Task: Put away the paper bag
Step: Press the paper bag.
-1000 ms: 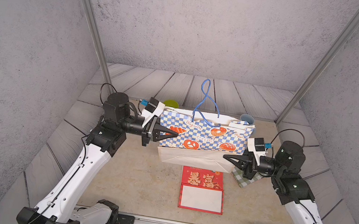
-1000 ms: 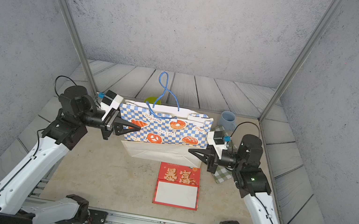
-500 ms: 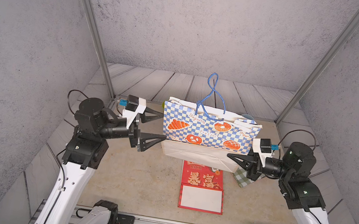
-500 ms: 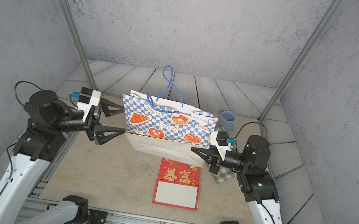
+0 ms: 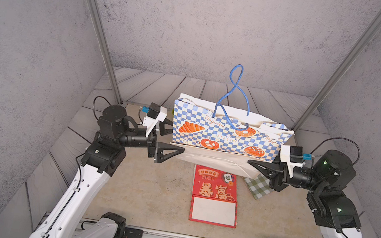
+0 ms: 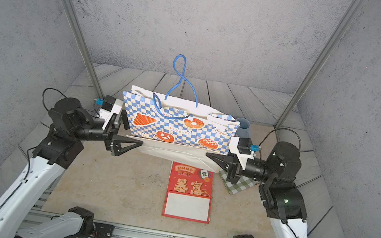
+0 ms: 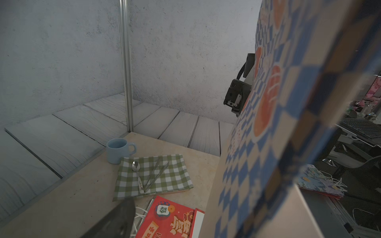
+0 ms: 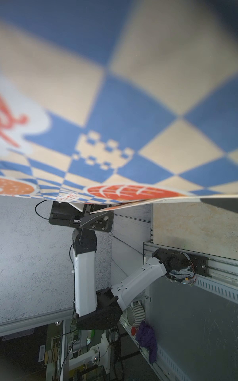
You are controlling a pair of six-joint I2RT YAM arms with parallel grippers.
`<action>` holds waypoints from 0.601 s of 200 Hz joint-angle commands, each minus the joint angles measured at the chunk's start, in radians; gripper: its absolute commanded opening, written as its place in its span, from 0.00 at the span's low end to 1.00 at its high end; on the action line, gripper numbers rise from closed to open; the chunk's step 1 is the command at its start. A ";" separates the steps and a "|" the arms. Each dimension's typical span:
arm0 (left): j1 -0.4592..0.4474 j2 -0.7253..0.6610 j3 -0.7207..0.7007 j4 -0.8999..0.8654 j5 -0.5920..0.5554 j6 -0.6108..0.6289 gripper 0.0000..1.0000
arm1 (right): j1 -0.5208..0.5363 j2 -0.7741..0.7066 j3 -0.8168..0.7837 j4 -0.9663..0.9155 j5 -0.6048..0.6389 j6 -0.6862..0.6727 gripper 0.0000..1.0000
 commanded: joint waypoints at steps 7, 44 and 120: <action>-0.015 0.008 0.011 0.108 0.077 -0.030 1.00 | -0.003 -0.001 0.011 0.042 -0.053 0.042 0.00; -0.021 0.037 0.031 0.158 0.161 -0.080 0.85 | -0.003 0.022 0.013 0.029 -0.065 0.030 0.00; -0.060 0.075 0.088 0.151 0.210 -0.058 0.04 | -0.003 0.047 0.026 0.007 -0.069 0.014 0.00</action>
